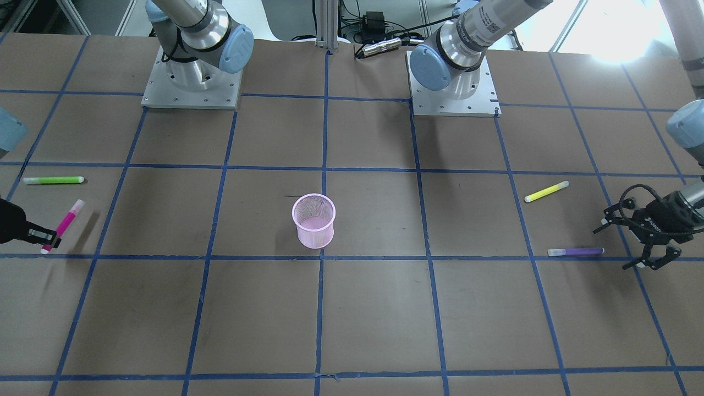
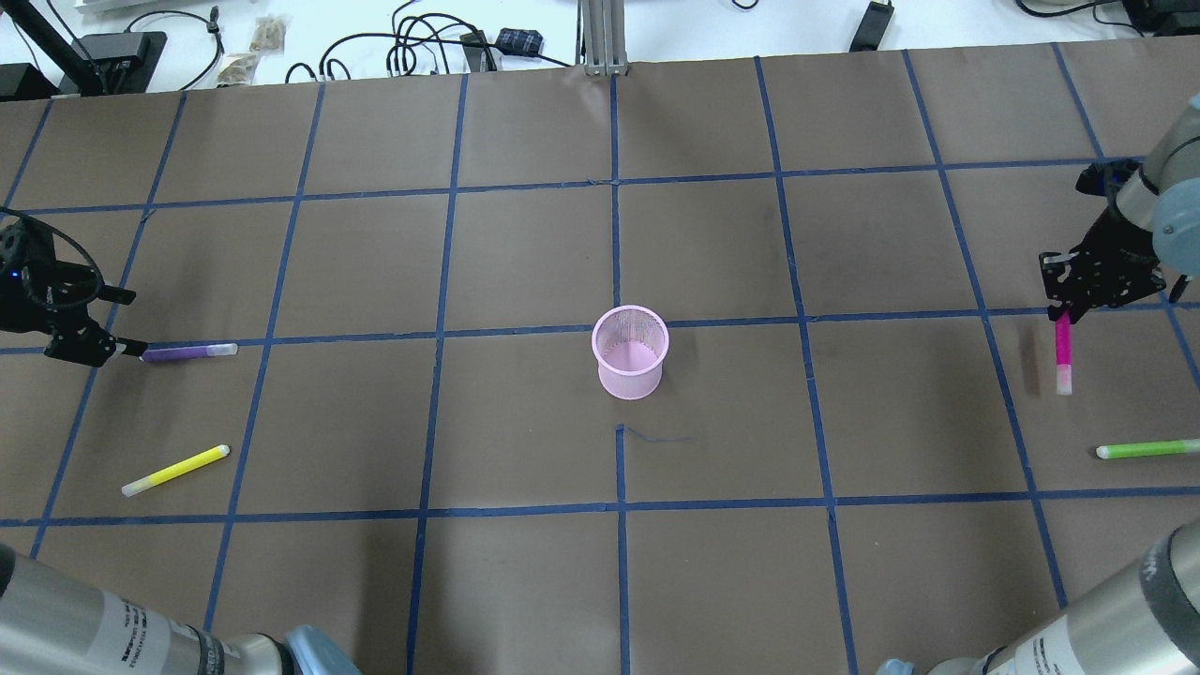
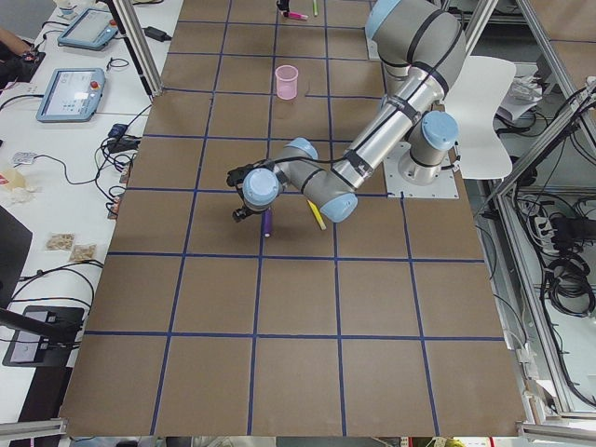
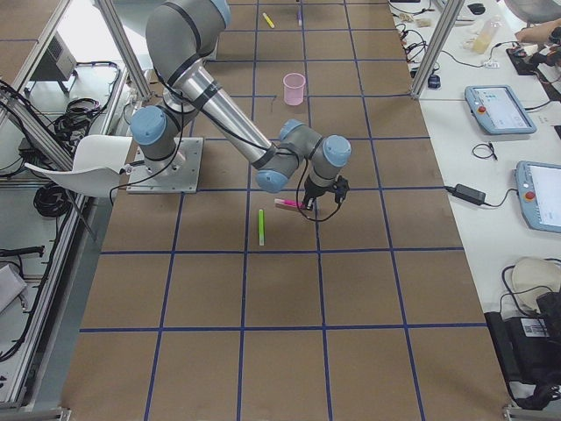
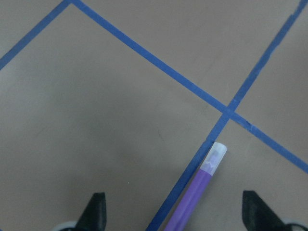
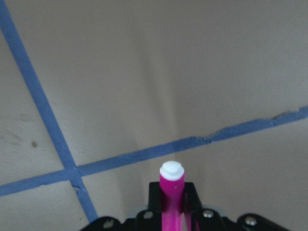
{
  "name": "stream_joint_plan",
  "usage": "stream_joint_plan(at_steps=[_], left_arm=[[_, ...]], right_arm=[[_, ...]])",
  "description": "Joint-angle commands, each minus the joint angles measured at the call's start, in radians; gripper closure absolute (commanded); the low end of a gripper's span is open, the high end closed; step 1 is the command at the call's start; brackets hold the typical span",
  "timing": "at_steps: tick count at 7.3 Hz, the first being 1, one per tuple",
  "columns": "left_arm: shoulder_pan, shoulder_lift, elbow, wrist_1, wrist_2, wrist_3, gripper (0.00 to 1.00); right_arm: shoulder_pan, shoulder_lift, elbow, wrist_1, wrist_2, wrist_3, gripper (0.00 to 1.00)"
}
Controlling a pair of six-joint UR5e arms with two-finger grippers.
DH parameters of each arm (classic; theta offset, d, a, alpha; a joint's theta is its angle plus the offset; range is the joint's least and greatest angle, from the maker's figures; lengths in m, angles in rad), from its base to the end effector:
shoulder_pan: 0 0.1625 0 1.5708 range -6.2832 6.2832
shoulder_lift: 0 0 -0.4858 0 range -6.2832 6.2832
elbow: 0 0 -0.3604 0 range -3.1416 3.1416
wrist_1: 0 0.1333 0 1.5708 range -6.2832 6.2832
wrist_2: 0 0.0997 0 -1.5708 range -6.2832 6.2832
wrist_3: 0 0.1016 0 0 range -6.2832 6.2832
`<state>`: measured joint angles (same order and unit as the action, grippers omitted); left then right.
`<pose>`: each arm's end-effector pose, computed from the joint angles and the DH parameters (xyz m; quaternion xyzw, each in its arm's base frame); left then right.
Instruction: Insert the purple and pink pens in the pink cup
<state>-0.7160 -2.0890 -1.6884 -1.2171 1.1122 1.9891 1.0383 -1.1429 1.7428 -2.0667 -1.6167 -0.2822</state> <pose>0.3364 -0.5290 0.2552 -0.4910 -0.8304 0.2022 0.1688 -0.1875 -0.5716 0.2897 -0.1234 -0.9907 -0.0568 0.0005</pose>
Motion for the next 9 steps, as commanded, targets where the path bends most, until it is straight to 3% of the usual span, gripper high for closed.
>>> stream_joint_plan(at_steps=[1, 2, 3, 4, 5, 7, 8, 9], left_arm=[[0.029, -0.077, 0.01, -0.021, -0.054, 0.132, 0.08], [0.03, -0.082, 0.01, -0.057, -0.052, 0.157, 0.09], [0.03, -0.082, 0.01, -0.082, -0.052, 0.183, 0.17], [0.03, -0.082, 0.012, -0.081, -0.051, 0.185, 0.28], [0.03, -0.083, 0.012, -0.079, -0.051, 0.186, 0.42], [0.03, -0.083, 0.012, -0.068, -0.051, 0.195, 0.66], [0.03, -0.083, 0.012, -0.068, -0.051, 0.195, 0.86], [0.03, -0.082, 0.012, -0.073, -0.049, 0.194, 1.0]], right_arm=[[0.069, -0.062, -0.066, -0.004, 0.15, -0.002, 1.0], [0.148, -0.113, -0.063, -0.004, 0.217, 0.0, 1.0], [0.24, -0.179, -0.062, -0.036, 0.291, 0.014, 1.0], [0.35, -0.207, -0.052, -0.165, 0.299, 0.062, 1.0], [0.482, -0.205, -0.03, -0.313, 0.275, 0.169, 1.0], [0.712, -0.207, 0.07, -0.56, 0.143, 0.369, 1.0], [0.82, -0.195, 0.136, -0.699, 0.05, 0.493, 1.0], [0.882, -0.192, 0.173, -0.748, 0.006, 0.552, 1.0]])
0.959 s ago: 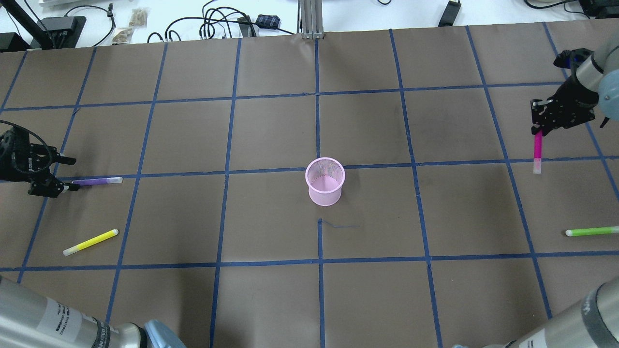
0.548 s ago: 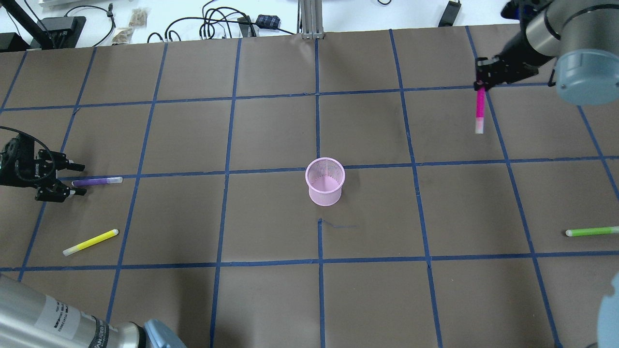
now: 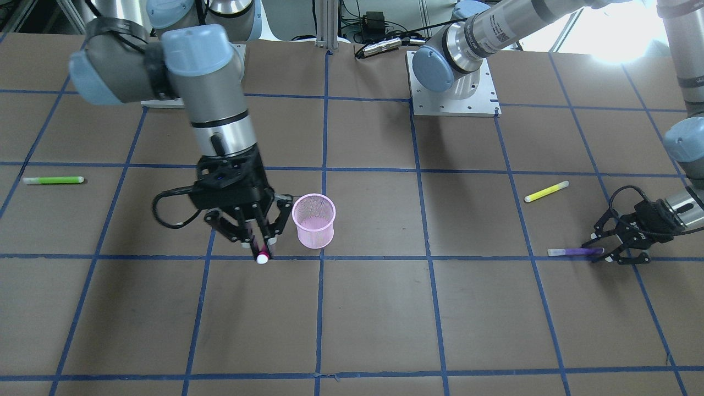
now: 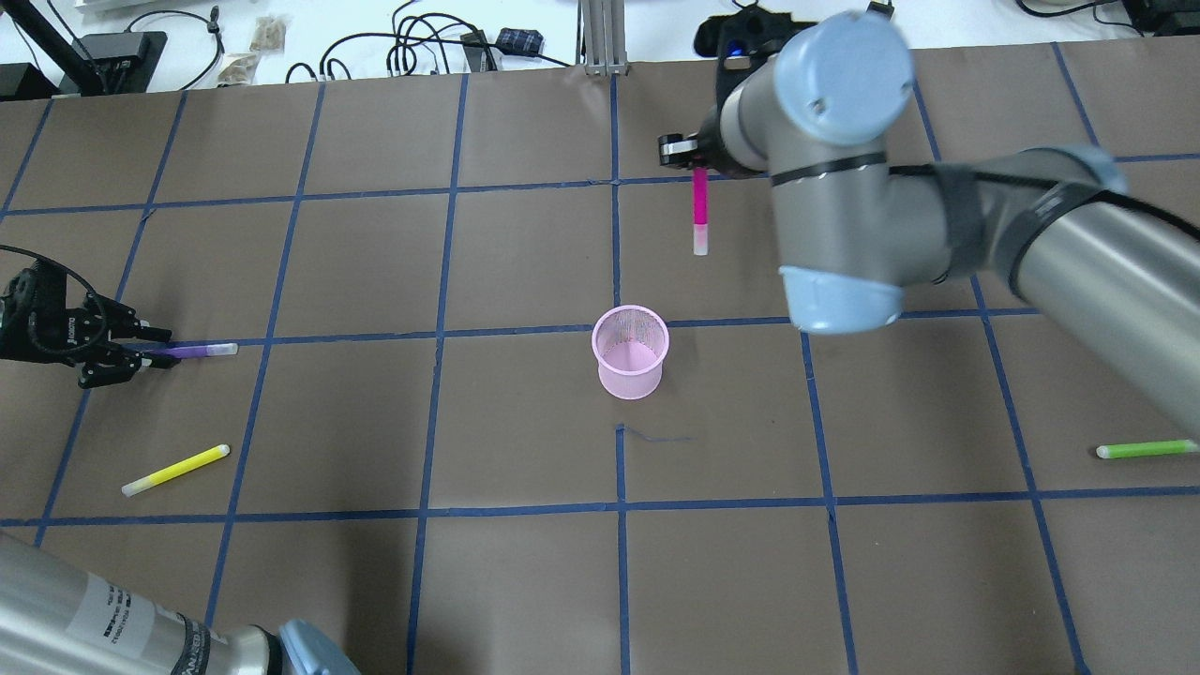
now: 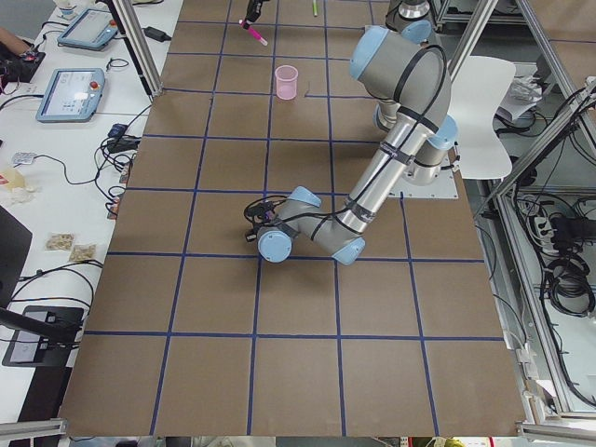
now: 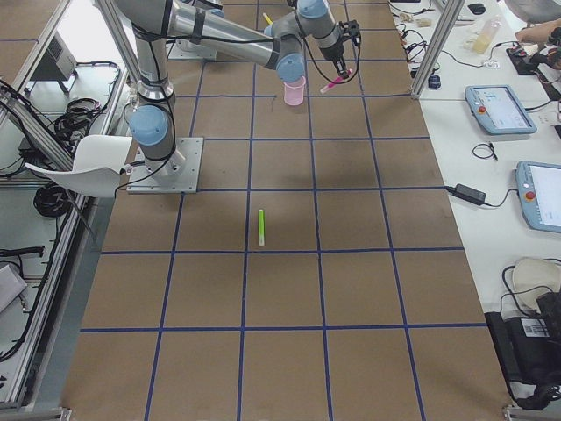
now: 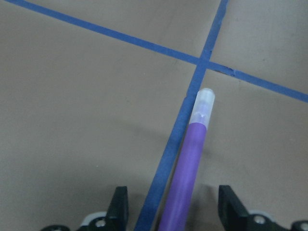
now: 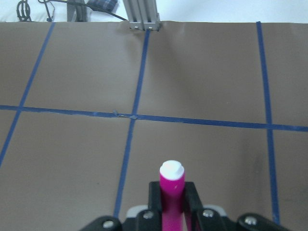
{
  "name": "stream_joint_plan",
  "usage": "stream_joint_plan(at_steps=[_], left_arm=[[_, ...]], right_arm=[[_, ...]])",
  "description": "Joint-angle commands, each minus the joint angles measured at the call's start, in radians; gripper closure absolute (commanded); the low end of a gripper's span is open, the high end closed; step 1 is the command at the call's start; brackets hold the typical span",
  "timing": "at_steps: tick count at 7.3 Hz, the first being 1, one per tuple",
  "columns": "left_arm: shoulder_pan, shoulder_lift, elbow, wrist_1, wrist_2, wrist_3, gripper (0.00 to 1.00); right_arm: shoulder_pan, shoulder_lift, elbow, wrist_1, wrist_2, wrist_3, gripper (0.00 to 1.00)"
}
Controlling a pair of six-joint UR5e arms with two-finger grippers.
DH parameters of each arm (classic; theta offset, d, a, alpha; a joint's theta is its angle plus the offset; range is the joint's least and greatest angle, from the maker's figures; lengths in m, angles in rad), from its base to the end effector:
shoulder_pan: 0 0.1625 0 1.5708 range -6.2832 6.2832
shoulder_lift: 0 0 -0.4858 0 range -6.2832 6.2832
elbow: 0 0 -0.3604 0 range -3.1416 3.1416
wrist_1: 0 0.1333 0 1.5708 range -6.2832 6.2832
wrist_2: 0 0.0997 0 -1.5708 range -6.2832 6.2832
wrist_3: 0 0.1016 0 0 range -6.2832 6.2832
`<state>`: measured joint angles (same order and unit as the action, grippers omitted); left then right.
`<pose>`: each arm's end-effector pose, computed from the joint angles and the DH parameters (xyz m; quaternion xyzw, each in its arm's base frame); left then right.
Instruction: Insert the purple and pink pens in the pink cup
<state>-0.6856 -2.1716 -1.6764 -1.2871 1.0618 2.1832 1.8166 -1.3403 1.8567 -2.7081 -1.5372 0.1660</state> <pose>0.3512 -0.5235 0.2075 -0.5298 -0.7858 0.2386 0.2119 0.2700 -0.5143 0.4329 -0.0431 0.9511 -0.2957 0.0781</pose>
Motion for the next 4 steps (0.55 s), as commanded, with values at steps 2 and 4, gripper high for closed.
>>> stream_joint_plan(at_steps=[2, 4], left_arm=[[-0.005, 0.021, 0.001, -0.011, 0.006, -0.023, 1.0], [-0.023, 0.07, 0.003, -0.02, 0.007, -0.121, 1.0]], right_arm=[[0.18, 0.006, 0.065, -0.122, -0.132, 0.225, 1.0], [0.187, 0.012, 0.117, -0.12, -0.149, 0.228, 1.0]])
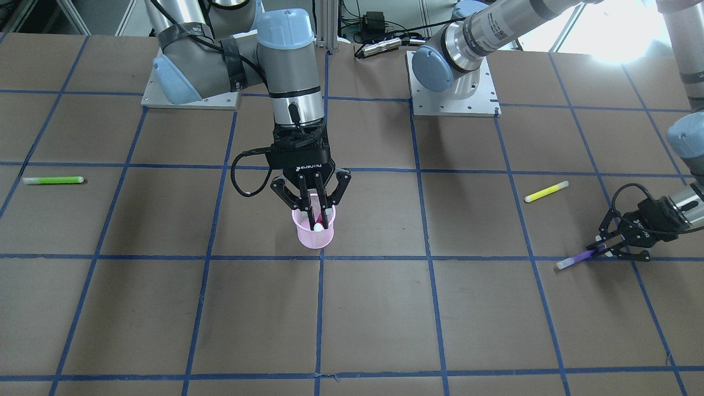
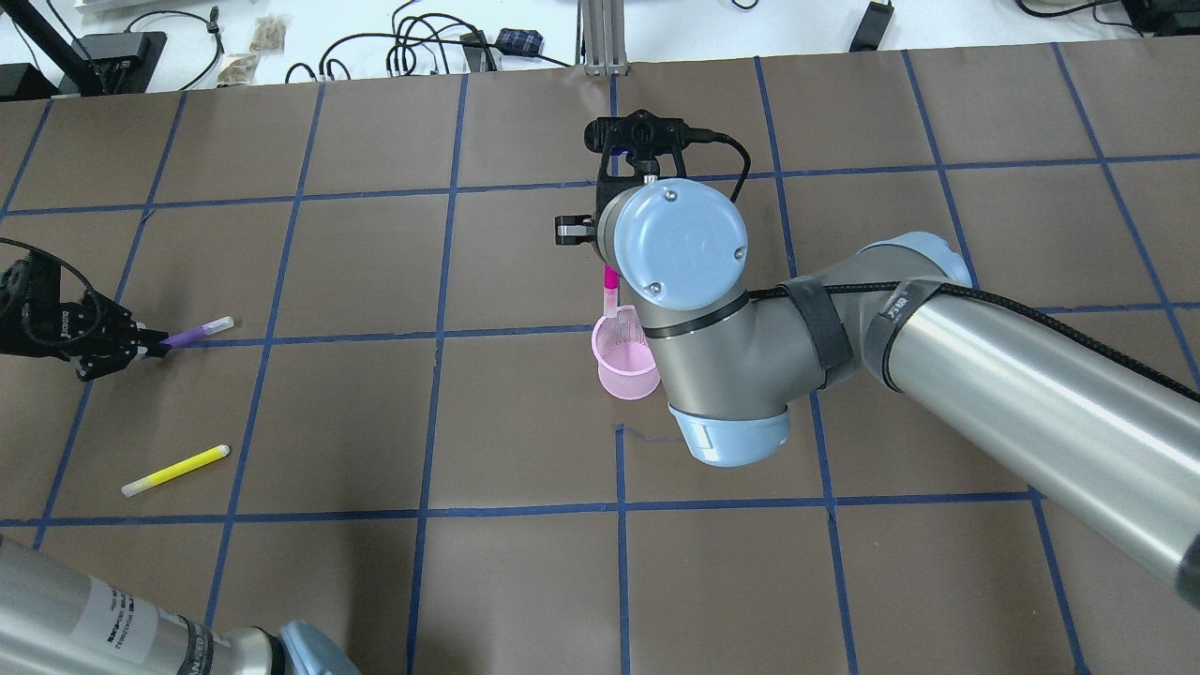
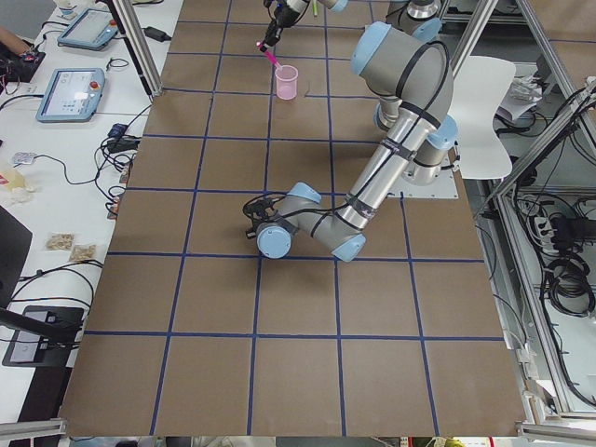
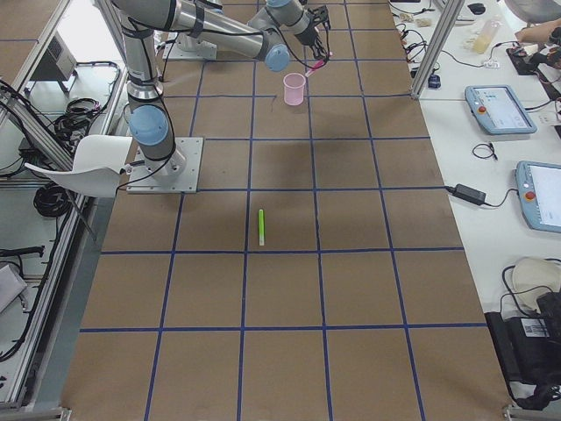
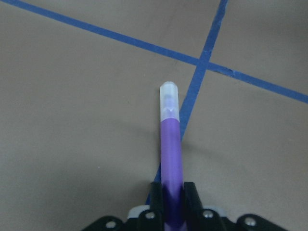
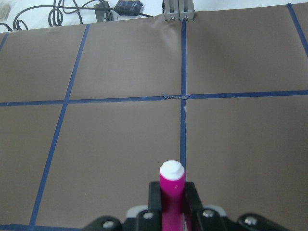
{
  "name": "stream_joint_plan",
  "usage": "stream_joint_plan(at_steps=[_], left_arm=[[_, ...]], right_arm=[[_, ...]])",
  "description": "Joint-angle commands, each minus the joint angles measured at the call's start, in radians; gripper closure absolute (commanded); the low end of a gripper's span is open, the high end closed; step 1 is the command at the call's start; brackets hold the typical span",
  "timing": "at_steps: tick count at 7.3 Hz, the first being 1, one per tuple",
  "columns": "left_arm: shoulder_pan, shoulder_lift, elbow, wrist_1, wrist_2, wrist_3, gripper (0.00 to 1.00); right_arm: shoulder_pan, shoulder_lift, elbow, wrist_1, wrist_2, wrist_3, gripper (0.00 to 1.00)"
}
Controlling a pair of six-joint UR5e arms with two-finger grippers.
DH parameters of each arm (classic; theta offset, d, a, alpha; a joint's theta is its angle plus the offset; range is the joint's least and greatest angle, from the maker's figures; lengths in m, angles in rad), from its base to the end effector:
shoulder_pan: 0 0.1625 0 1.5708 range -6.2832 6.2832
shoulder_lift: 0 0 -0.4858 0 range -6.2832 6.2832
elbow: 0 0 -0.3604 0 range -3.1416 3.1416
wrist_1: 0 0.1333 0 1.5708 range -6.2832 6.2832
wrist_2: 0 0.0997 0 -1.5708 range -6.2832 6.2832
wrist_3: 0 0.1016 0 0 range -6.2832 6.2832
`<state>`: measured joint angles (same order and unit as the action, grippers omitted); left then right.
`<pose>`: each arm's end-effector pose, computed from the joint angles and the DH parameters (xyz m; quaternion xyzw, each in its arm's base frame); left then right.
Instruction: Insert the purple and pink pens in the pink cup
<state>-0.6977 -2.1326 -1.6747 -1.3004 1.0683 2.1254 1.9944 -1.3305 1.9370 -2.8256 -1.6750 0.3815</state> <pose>0.3427 -0.5251 0.2305 -0.5170 -0.7982 0.2295 0.2071 0.3389 -0.4530 0.4086 -0.0033 0.9468 -0.3120 0.0792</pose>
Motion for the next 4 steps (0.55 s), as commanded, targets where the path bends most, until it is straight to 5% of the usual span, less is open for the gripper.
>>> stream_joint_plan(at_steps=[1, 3, 4], left_arm=[[-0.066, 0.078, 0.019, -0.057, 0.039, -0.184, 1.0], [-0.192, 0.192, 0.076, -0.143, 0.102, -0.333, 1.0], [-0.247, 0.242, 0.088, -0.145, 0.146, -0.42, 1.0]], right_arm=[[0.007, 0.002, 0.072, -0.018, -0.011, -0.004, 1.0], [0.007, 0.004, 0.076, -0.031, -0.008, 0.02, 1.0], [0.001, 0.005, 0.077, -0.026, -0.003, 0.045, 0.83]])
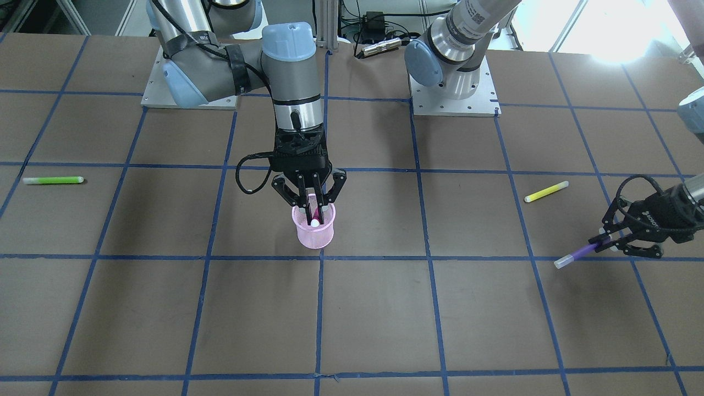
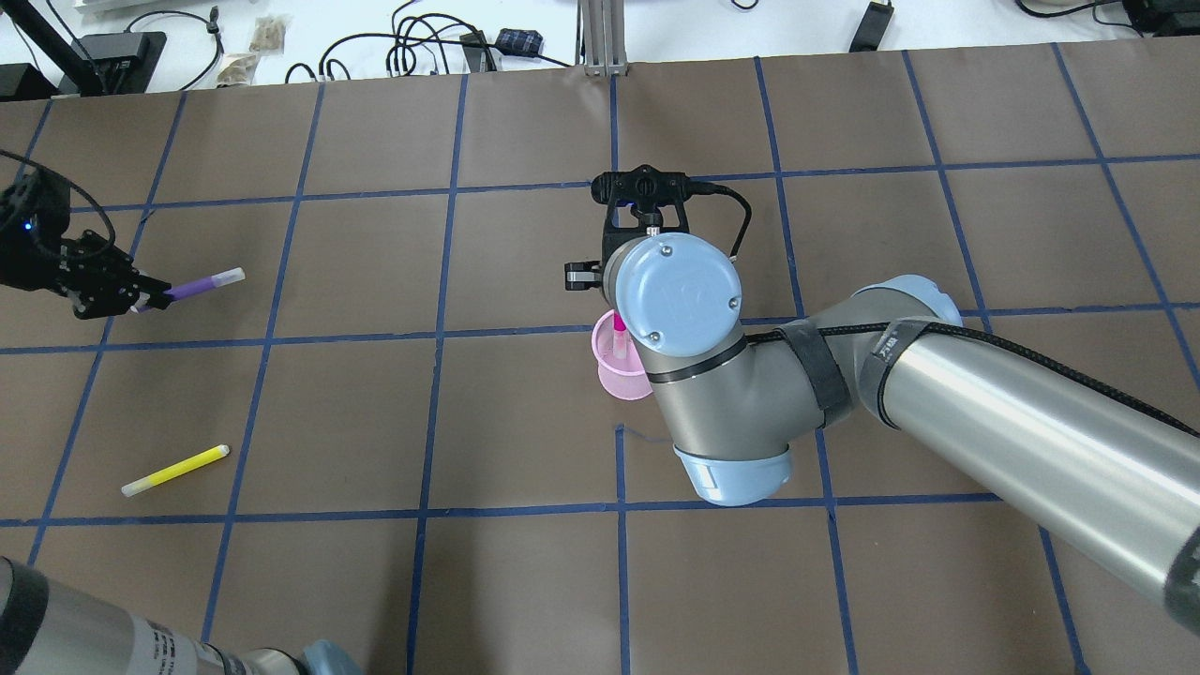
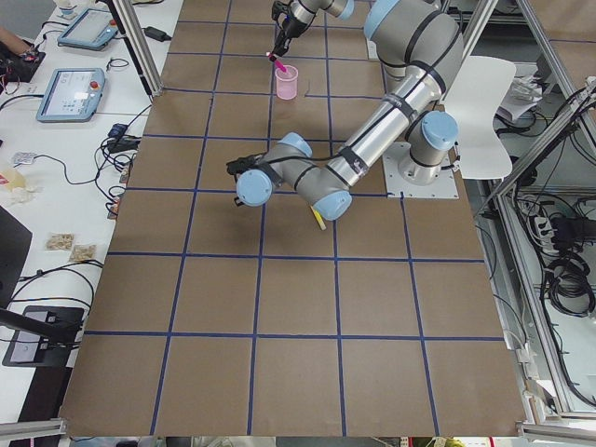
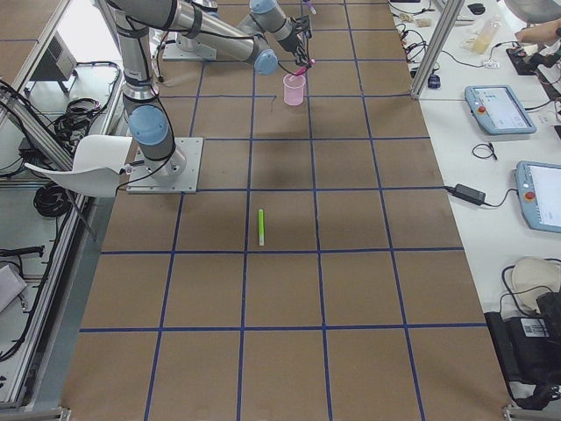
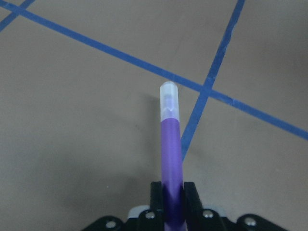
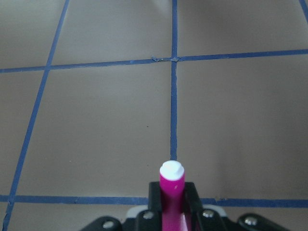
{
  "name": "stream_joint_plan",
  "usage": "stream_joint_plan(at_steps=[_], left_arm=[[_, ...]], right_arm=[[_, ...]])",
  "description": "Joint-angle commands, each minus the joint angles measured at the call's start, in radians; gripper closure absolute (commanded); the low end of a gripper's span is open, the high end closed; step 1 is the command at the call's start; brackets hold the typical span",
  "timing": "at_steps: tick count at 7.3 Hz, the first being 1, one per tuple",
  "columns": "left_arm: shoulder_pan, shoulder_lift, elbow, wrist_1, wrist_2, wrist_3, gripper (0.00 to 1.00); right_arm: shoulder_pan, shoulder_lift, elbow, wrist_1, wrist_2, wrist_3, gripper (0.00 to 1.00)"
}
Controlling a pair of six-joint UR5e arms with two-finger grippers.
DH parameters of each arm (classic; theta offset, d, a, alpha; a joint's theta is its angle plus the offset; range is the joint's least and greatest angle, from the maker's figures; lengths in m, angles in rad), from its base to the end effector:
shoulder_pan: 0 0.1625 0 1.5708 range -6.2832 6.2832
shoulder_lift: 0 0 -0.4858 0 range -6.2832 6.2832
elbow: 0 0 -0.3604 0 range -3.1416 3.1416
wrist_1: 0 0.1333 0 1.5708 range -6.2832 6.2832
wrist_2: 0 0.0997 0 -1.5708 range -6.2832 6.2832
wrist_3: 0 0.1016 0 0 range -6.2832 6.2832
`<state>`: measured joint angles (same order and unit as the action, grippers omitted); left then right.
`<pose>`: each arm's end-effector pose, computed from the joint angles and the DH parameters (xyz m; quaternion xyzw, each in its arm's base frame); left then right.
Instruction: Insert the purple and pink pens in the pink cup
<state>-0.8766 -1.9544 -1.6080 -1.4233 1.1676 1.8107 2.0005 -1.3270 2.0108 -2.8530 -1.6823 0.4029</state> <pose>0.2390 -0.5577 0.3489 -0.4910 -0.8377 0.1466 0.1889 0.3342 -0.4364 0.3790 0.0036 0.9542 -0.2907 0.0703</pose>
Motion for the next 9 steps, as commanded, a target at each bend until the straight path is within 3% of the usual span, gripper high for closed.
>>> stream_joint_plan(at_steps=[1, 3, 4, 5, 7, 9], left_arm=[[-0.135, 0.115, 0.02, -0.022, 0.078, -0.19, 1.0], [-0.278, 0.21, 0.007, -0.031, 0.156, -0.394, 1.0], [-0.341, 0.245, 0.005, -0.032, 0.171, -0.51, 1.0], [-0.413, 0.273, 0.002, -0.039, 0.173, -0.633, 1.0], [-0.653, 0.29, 0.003, -0.026, 0.355, -0.88, 1.0], [-0.88, 0.255, 0.017, 0.015, 0.574, -0.863, 1.0]], right_arm=[[-0.012, 0.008, 0.003, 0.004, 0.007, 0.045, 0.51], [-0.057, 0.014, -0.012, 0.012, 0.007, 0.04, 0.19], [-0.13, 0.006, -0.058, 0.091, 0.024, 0.025, 0.17], [-0.197, 0.002, -0.149, 0.242, 0.091, -0.034, 0.17], [-0.317, 0.002, -0.37, 0.569, 0.101, -0.171, 0.14], [-0.422, -0.052, -0.49, 0.859, 0.017, -0.318, 0.12]])
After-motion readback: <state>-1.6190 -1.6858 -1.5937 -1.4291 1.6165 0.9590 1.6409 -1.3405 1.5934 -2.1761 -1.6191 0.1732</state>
